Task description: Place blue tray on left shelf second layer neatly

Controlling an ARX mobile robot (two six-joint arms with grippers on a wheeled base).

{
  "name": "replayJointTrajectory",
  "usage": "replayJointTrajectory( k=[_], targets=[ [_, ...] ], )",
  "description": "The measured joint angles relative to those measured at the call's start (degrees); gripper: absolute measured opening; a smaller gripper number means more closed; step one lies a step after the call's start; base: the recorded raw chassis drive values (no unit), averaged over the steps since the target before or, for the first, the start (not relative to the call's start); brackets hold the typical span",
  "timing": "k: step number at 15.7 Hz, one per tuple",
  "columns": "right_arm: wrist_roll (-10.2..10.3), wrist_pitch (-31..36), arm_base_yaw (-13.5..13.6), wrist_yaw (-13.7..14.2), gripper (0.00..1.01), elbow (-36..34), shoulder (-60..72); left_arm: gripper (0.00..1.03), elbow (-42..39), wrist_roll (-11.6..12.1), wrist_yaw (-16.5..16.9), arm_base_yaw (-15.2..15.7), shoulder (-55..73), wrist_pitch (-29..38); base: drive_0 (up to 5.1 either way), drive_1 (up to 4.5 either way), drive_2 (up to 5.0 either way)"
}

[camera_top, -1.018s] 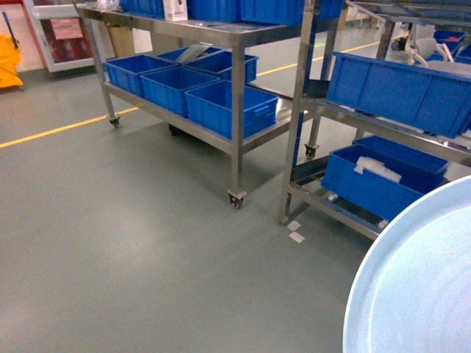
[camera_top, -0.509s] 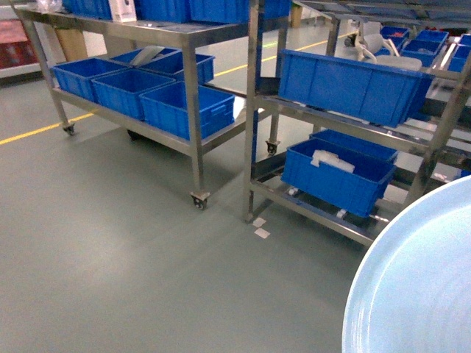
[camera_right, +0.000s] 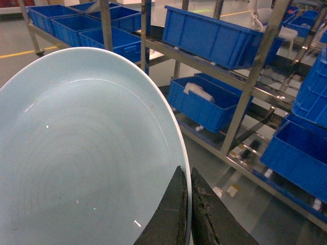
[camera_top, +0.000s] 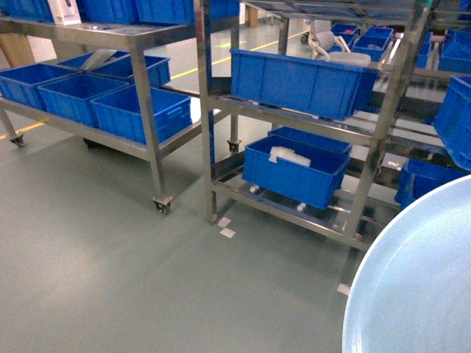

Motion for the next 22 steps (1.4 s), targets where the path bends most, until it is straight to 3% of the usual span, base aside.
replayJointTrajectory(
  k=[22],
  targets=[
    [0.0, 0.0, 0.0, 0.0, 0.02, 0.0, 0.0, 0.98, 0.0, 0.0, 0.0, 0.0, 0.0, 0.0, -1.3, -1.31, -1.3]
  ],
)
